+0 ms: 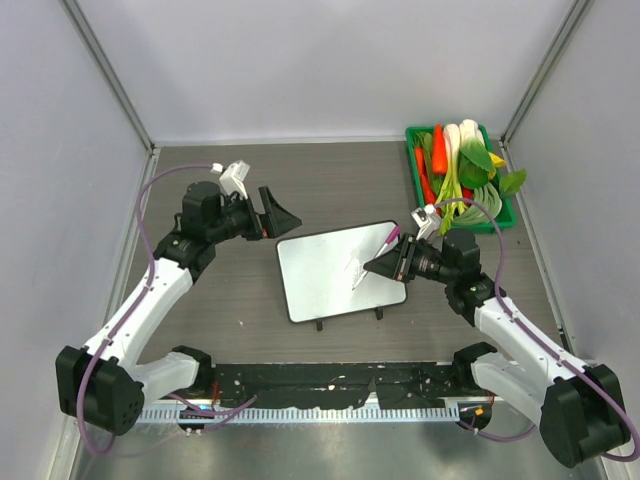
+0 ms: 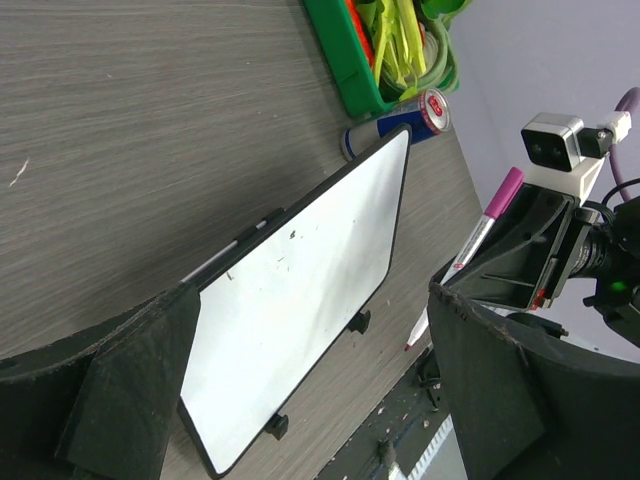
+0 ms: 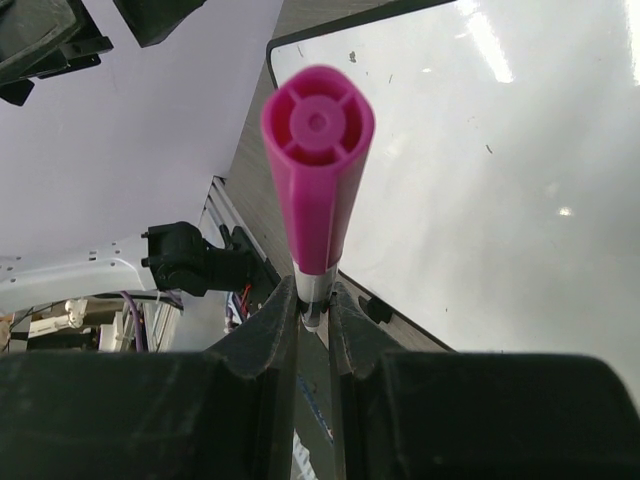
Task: Write a sentence on the whiteboard
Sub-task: Hold the whiteboard at the center of the board.
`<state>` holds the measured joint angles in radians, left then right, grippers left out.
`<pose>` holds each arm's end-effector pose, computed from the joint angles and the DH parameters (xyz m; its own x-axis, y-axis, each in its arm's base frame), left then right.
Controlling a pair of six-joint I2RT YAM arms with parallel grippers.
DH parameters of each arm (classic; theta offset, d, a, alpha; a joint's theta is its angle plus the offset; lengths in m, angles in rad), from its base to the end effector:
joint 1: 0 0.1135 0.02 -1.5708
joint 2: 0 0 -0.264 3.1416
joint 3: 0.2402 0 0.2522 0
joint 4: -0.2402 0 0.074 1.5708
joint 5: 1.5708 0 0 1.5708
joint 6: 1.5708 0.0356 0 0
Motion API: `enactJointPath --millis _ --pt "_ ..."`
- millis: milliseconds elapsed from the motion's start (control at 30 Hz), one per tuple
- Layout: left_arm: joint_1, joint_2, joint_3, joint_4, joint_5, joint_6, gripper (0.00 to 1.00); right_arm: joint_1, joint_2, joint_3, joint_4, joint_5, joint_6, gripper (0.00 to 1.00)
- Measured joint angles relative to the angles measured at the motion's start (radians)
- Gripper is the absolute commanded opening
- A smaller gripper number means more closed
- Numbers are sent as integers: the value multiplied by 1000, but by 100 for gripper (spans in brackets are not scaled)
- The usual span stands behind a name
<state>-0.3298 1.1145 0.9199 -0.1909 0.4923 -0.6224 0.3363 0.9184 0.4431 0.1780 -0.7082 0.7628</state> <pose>0.2342 -0.0979 0.3224 -0.6970 -0.3044 -0.6492 0.3612 0.6332 -0.6846 0.1827 0.0884 0.2349 -0.7787 0.2837 -0.5595 -0.4145 0.4367 0.7984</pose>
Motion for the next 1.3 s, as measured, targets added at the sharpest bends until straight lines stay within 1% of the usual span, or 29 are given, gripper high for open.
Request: enactJointPath --millis 367,1000,1300 --pt "0 -8 2 -3 0 13 100 0 -16 0 0 0 4 1" --pt "0 -44 26 -42 -52 67 100 0 -36 0 -1 1 7 1" --pt "0 -53 26 -48 -55 82 100 0 -37 0 -1 1 7 1"
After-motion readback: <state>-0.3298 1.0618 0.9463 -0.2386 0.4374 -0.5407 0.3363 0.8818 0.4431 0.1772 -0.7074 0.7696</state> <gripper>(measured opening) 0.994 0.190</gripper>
